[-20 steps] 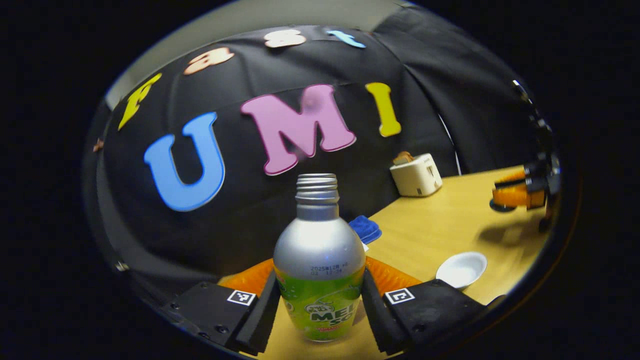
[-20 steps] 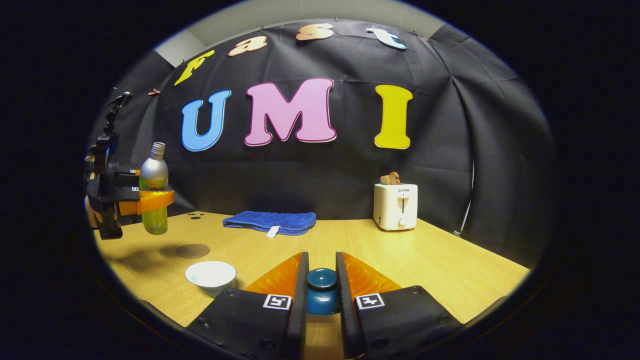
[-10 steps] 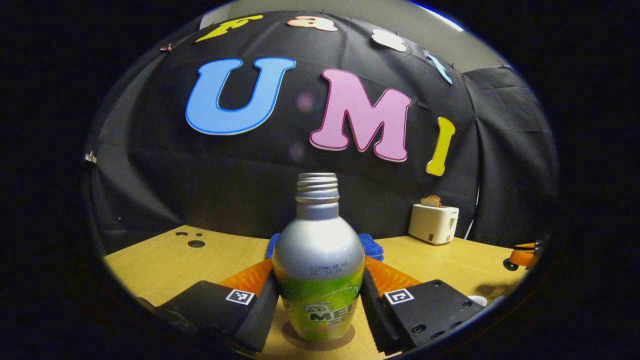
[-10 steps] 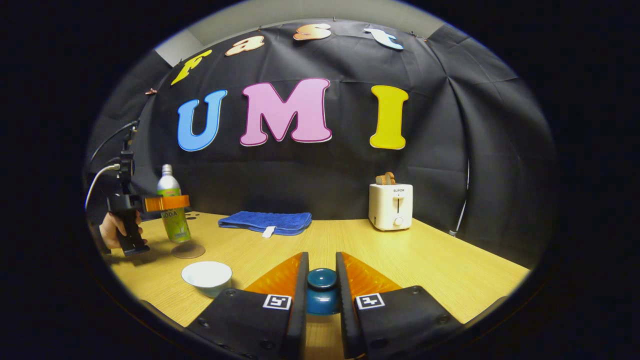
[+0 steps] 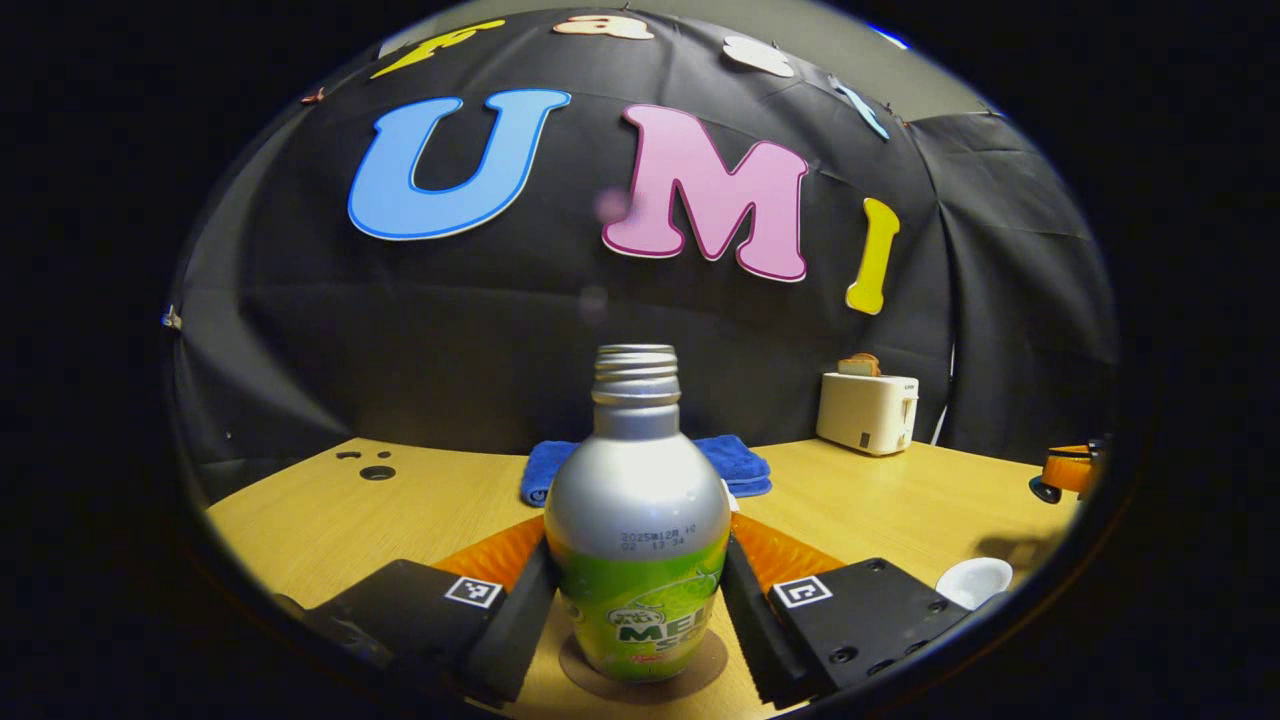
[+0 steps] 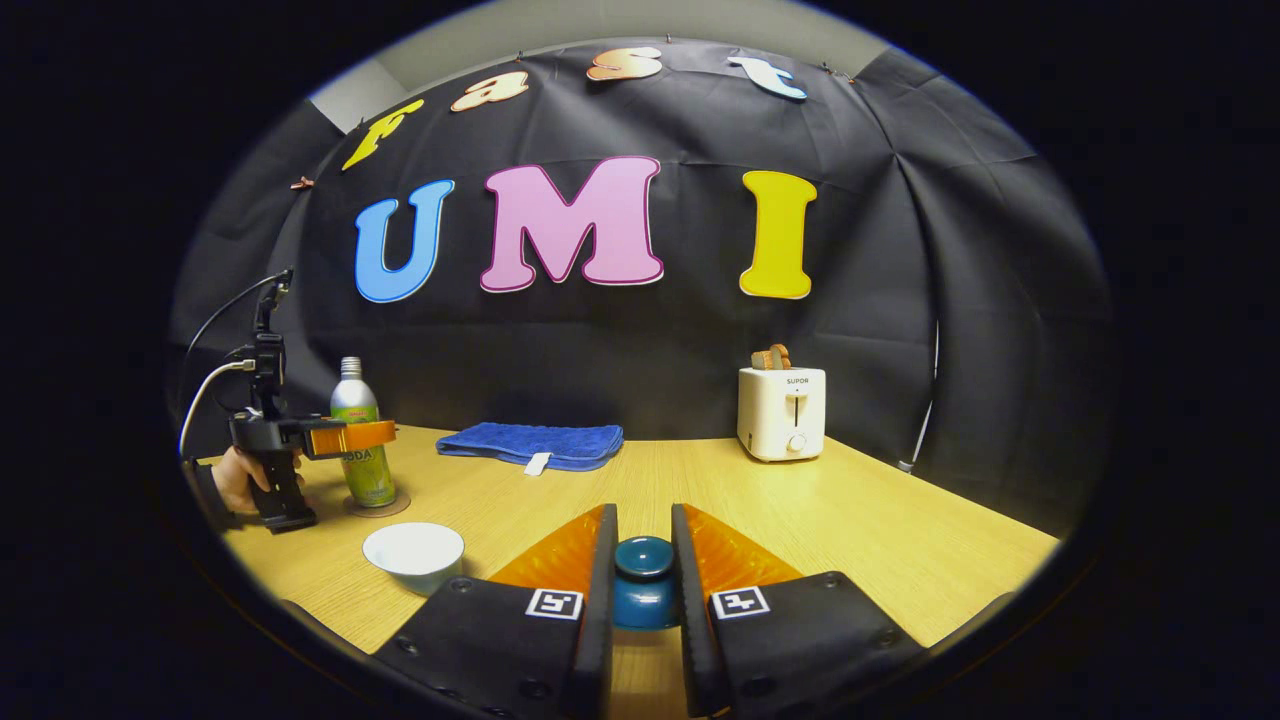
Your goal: Open the teacup lid with one hand, grasp the water bottle and pour water into the teacup with the other hand; after pouring, place the water bottle on the coaster and then close the teacup lid.
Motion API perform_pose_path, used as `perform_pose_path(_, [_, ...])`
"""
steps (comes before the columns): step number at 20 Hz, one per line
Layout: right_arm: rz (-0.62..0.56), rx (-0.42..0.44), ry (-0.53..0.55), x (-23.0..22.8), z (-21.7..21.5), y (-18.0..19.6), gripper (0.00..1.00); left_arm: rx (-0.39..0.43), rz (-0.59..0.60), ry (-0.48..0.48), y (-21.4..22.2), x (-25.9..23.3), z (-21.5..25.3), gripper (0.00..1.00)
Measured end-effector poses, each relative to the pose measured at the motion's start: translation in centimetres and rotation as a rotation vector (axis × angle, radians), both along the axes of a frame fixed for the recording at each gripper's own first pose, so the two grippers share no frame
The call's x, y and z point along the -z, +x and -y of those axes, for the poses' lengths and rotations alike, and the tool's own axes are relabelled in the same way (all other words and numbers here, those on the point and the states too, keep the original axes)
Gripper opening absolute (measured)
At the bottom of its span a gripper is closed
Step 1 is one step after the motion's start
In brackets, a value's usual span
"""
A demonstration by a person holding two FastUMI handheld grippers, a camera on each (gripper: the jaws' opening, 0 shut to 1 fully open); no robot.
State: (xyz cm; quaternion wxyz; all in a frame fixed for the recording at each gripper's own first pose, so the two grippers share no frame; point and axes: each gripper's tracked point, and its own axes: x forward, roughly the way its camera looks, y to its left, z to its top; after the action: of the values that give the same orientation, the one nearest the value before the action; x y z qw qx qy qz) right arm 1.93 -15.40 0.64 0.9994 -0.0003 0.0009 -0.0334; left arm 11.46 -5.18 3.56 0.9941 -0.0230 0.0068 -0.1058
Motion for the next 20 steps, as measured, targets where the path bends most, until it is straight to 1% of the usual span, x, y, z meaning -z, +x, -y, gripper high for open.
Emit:
perform_pose_path(1, [0.000, 0.000, 0.000, 0.0, 0.0, 0.0, 0.32, 0.003, -0.003, 0.001, -0.3, 0.1, 0.1, 0.83])
perform_pose_path(3, [0.000, 0.000, 0.000, 0.0, 0.0, 0.0, 0.32, 0.009, -0.010, 0.004, -0.7, 0.0, 0.1, 0.95])
perform_pose_path(4, [0.000, 0.000, 0.000, 0.0, 0.0, 0.0, 0.32, 0.015, -0.019, 0.010, -1.1, 0.1, 0.1, 0.98])
perform_pose_path(7, [0.000, 0.000, 0.000, 0.0, 0.0, 0.0, 0.32, 0.044, -0.023, 0.027, -3.7, 0.0, 0.0, 0.98])
perform_pose_path(11, [0.000, 0.000, 0.000, 0.0, 0.0, 0.0, 0.32, 0.071, -0.013, 0.017, -8.7, -0.2, -0.3, 0.98])
perform_pose_path(13, [0.000, -0.001, 0.000, 0.0, 0.0, 0.0, 0.32, 0.058, -0.001, 0.025, -10.9, 0.2, -0.8, 0.98])
perform_pose_path(15, [-0.001, 0.001, 0.000, 0.0, 0.1, 0.0, 0.32, 0.026, 0.018, 0.045, -12.8, 0.5, -1.5, 0.98])
perform_pose_path(17, [-0.001, 0.007, 0.000, -0.1, 0.0, -0.2, 0.33, -0.009, 0.033, 0.053, -14.1, 0.9, -2.1, 0.98])
perform_pose_path(19, [0.000, -0.001, 0.000, -0.2, -0.5, -0.3, 0.32, -0.024, 0.055, 0.052, -14.9, 0.4, -2.2, 0.98])
perform_pose_path(20, [-0.001, -0.008, 0.000, 0.0, -1.0, -0.8, 0.27, -0.024, 0.064, 0.054, -15.1, 0.4, -2.2, 0.98])
